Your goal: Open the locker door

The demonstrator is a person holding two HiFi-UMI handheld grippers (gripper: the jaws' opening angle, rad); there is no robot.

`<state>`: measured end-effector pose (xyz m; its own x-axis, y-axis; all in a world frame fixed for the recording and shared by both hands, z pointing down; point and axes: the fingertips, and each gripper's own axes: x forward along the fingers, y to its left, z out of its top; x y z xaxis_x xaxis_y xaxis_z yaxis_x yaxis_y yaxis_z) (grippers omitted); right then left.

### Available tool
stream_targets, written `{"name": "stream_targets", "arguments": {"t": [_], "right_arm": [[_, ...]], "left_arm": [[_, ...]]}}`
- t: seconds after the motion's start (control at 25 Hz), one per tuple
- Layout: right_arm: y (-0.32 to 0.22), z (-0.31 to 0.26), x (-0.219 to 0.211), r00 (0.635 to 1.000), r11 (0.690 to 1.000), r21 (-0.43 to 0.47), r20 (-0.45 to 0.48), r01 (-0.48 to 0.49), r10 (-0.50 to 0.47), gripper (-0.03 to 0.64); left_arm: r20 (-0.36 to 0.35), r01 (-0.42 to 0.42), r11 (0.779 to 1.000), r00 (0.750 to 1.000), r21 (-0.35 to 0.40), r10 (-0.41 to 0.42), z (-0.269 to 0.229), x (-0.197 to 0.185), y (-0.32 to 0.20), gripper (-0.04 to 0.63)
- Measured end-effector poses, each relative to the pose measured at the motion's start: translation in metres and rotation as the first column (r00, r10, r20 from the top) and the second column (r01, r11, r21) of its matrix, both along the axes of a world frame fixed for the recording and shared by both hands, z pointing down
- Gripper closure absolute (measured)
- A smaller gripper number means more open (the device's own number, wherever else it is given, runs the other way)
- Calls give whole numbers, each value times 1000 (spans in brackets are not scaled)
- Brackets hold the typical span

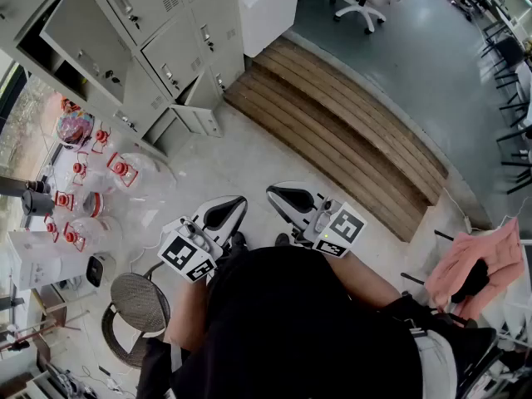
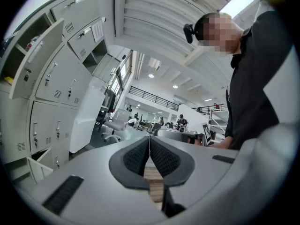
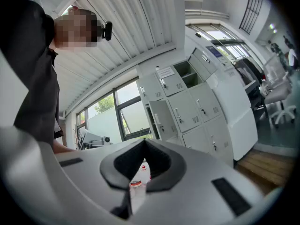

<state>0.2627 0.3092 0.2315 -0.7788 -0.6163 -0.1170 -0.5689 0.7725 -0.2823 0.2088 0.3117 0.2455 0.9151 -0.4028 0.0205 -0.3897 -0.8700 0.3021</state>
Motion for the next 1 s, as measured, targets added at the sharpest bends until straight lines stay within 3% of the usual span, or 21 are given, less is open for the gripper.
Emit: {"name": "stream_targets", "arguments": {"t": [0.16,0.4,1.0], "right_arm": [[9,0,-20,999,999,-11,3,38,-38,606],[26,-2,-33,994,994,-4,1,109,-109,606],[60,35,-42,969,967,-56,36,248,-246,604]], "left_arm": [[-10,20,999,1000,-31,-20,4,-15,12,578],[-30,91,996,995,-18,-92,-3,-27,26,577],[-22,259,961,965,-95,-262,30,-53,60,577]]}}
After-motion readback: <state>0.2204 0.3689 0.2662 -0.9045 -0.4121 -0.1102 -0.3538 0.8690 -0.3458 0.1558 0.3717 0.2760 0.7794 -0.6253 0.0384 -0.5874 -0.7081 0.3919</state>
